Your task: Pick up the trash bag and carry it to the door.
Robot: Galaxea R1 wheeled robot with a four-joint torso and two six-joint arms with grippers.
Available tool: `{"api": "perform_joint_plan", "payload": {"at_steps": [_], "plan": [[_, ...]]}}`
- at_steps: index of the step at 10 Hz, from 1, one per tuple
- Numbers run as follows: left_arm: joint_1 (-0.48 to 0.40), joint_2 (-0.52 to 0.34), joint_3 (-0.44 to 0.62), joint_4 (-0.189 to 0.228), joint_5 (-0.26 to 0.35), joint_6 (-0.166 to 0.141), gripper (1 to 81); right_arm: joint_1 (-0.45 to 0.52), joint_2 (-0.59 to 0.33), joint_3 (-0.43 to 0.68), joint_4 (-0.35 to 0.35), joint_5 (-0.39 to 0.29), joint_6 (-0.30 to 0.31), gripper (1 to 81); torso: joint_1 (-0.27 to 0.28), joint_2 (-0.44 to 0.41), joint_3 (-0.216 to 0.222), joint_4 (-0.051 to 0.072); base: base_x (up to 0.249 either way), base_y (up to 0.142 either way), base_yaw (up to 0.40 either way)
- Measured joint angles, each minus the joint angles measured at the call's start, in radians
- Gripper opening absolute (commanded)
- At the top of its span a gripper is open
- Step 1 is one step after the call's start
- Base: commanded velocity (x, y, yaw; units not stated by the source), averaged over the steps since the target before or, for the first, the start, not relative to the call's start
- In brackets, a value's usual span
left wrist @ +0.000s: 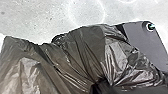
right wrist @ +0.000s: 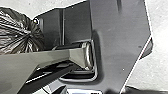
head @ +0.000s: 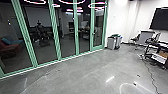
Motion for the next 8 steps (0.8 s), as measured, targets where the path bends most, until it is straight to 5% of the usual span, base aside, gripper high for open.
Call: {"api": "perform_joint_plan", "payload": {"at_steps": [8], "plan": [[0.0, 0.0, 0.0, 0.0, 0.0, 0.0, 1.0, 0.0, 0.0, -0.005, 0.0, 0.0, 0.0, 81.1, 0.0, 0.0, 0.0, 0.0, 0.135, 0.0, 0.0]]}}
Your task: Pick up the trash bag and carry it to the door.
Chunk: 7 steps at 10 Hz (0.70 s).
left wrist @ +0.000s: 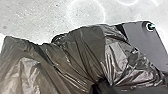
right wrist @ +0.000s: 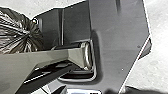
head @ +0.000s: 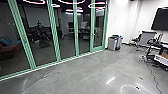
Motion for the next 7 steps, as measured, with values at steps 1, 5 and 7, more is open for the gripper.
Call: {"api": "perform_joint_plan", "payload": {"at_steps": [1, 5, 7], "plan": [[0.0, 0.0, 0.0, 0.0, 0.0, 0.0, 1.0, 0.0, 0.0, 0.0, 0.0, 0.0, 0.0, 81.1, 0.0, 0.0, 0.0, 0.0, 0.135, 0.0, 0.0], [0.0, 0.0, 0.0, 0.0, 0.0, 0.0, 1.0, 0.0, 0.0, 0.0, 0.0, 0.0, 0.0, 81.1, 0.0, 0.0, 0.0, 0.0, 0.135, 0.0, 0.0], [0.0, 0.0, 0.0, 0.0, 0.0, 0.0, 1.0, 0.0, 0.0, 0.0, 0.0, 0.0, 0.0, 81.1, 0.0, 0.0, 0.0, 0.0, 0.135, 0.0, 0.0]]}}
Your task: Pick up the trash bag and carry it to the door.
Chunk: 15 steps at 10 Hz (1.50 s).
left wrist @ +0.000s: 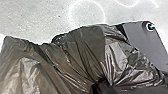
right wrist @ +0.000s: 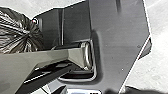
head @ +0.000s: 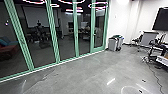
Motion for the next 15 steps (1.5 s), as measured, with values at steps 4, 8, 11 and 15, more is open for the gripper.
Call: {"api": "perform_joint_plan", "payload": {"at_steps": [4, 8, 11, 15], "plan": [[0.0, 0.0, 0.0, 0.0, 0.0, 0.0, 1.0, 0.0, 0.0, 0.0, 0.0, 0.0, 0.0, 81.1, 0.0, 0.0, 0.0, 0.0, 0.135, 0.0, 0.0], [0.0, 0.0, 0.0, 0.0, 0.0, 0.0, 1.0, 0.0, 0.0, -0.001, 0.0, 0.0, 0.0, 81.1, 0.0, 0.0, 0.0, 0.0, 0.135, 0.0, 0.0], [0.0, 0.0, 0.0, 0.0, 0.0, 0.0, 1.0, 0.0, 0.001, -0.001, 0.0, 0.0, 0.0, 81.1, 0.0, 0.0, 0.0, 0.0, 0.135, 0.0, 0.0], [0.0, 0.0, 0.0, 0.0, 0.0, 0.0, 1.0, 0.0, 0.003, -0.001, -0.001, 0.0, 0.0, 81.1, 0.0, 0.0, 0.0, 0.0, 0.135, 0.0, 0.0]]}}
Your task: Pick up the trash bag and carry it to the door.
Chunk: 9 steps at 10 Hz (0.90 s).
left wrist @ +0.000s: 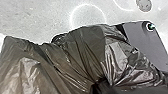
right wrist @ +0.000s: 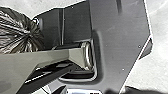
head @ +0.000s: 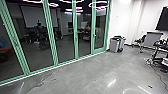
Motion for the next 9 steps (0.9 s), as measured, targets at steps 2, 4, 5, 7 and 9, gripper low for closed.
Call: {"api": "perform_joint_plan", "payload": {"at_steps": [2, 4, 5, 7, 9], "plan": [[0.0, 0.0, 0.0, 0.0, 0.0, 0.0, 1.0, 0.0, 0.0, 0.0, 0.0, 0.0, 0.0, 81.1, 0.0, 0.0, 0.0, 0.0, 0.135, -0.061, 0.0], [-0.002, 0.0, -0.003, 0.0, 0.001, 0.0, 1.0, 0.002, 0.006, 0.0, 0.0, 0.0, 0.0, 81.1, 0.0, 0.0, 0.0, 0.0, 0.135, -0.062, 0.0], [-0.004, 0.003, -0.001, 0.0, 0.0, 0.0, 1.0, 0.003, 0.004, -0.003, 0.0, 0.001, 0.0, 81.1, 0.0, 0.0, 0.0, 0.0, 0.135, -0.062, 0.0], [-0.002, 0.003, -0.002, 0.0, 0.001, 0.0, 1.0, 0.001, 0.005, -0.003, -0.001, -0.002, 0.0, 81.1, 0.0, 0.0, 0.0, 0.0, 0.135, -0.061, 0.0], [-0.003, 0.003, -0.002, 0.0, 0.0, 0.0, 1.0, 0.002, 0.005, -0.004, -0.001, -0.001, 0.0, 81.1, 0.0, 0.0, 0.0, 0.0, 0.135, 0.0, 0.0]]}}
